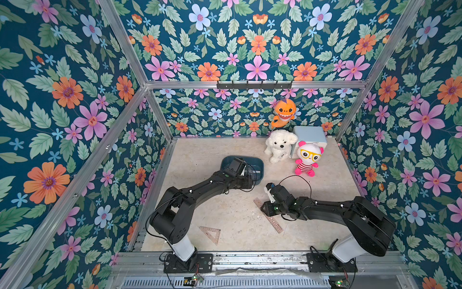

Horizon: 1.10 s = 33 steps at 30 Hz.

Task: Put the scattered rulers into the storage box
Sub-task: Pick up the ruler from the center of the board.

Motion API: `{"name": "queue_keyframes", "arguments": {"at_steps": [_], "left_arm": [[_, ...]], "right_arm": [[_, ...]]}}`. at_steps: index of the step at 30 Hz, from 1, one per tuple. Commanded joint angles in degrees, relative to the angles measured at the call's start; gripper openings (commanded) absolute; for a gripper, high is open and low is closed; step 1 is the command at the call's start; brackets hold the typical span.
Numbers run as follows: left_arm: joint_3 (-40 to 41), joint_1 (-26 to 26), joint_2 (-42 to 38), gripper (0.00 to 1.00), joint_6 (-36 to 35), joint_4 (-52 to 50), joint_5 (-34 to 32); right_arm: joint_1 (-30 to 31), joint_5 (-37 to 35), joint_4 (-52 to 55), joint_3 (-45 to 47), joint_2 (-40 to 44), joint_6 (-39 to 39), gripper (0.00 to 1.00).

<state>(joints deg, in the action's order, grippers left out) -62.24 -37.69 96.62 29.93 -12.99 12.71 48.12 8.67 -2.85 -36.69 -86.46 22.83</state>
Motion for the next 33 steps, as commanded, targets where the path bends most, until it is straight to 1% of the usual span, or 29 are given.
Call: {"name": "queue_keyframes", "arguments": {"at_steps": [1, 3, 4, 7, 9, 12, 15, 18, 22, 28, 31, 33], "left_arm": [[-1.8, -2.2, 1.2, 0.53, -2.8, -1.2, 5.0], [-2.8, -4.0, 2.2, 0.47, -3.7, -1.3, 6.4], [-3.4, -4.6, 2.8, 0.45, -3.8, -1.3, 7.0], [-5.2, -6.5, 5.1, 0.39, -4.1, -1.3, 9.1], [-6.4, -7.4, 7.2, 0.38, -4.1, -1.4, 10.2], [-7.5, -8.1, 9.9, 0.37, -4.0, -1.5, 11.9], [-8.8, -8.8, 12.4, 0.36, -4.0, -1.7, 13.7], [-10.0, -9.7, 14.4, 0.36, -4.8, -3.1, 14.4], [-9.7, -10.3, 16.0, 0.35, -5.1, -4.4, 14.6], [-7.8, -10.1, 15.9, 0.34, -5.6, -6.9, 12.9], [-6.8, -10.1, 15.6, 0.34, -5.7, -8.0, 12.4], [-6.0, -10.1, 15.2, 0.34, -5.8, -9.0, 11.8]], "right_arm": [[0.2, 2.3, -0.5, 1.6, 5.6, -1.9, 0.42], [1.6, 0.2, 0.0, 3.3, 9.4, -0.2, 0.43], [2.8, -1.0, 0.0, 4.1, 10.8, 0.7, 0.41], [7.6, -5.5, -0.7, 7.6, 13.7, 4.7, 0.32], [10.9, -8.3, -1.3, 10.0, 14.8, 7.7, 0.28], [14.7, -11.2, -1.9, 12.3, 15.6, 11.1, 0.25], [17.1, -12.9, -2.6, 13.8, 15.1, 13.4, 0.23], [18.2, -13.8, -4.8, 15.9, 13.9, 15.7, 0.21], [18.2, -15.0, -6.2, 18.4, 13.4, 17.8, 0.21], [18.2, -18.8, -2.2, 19.8, 15.1, 20.1, 0.19], [18.1, -21.9, 2.0, 20.0, 17.1, 21.0, 0.19], [17.3, -23.5, 4.7, 20.3, 18.8, 21.6, 0.17]]}}
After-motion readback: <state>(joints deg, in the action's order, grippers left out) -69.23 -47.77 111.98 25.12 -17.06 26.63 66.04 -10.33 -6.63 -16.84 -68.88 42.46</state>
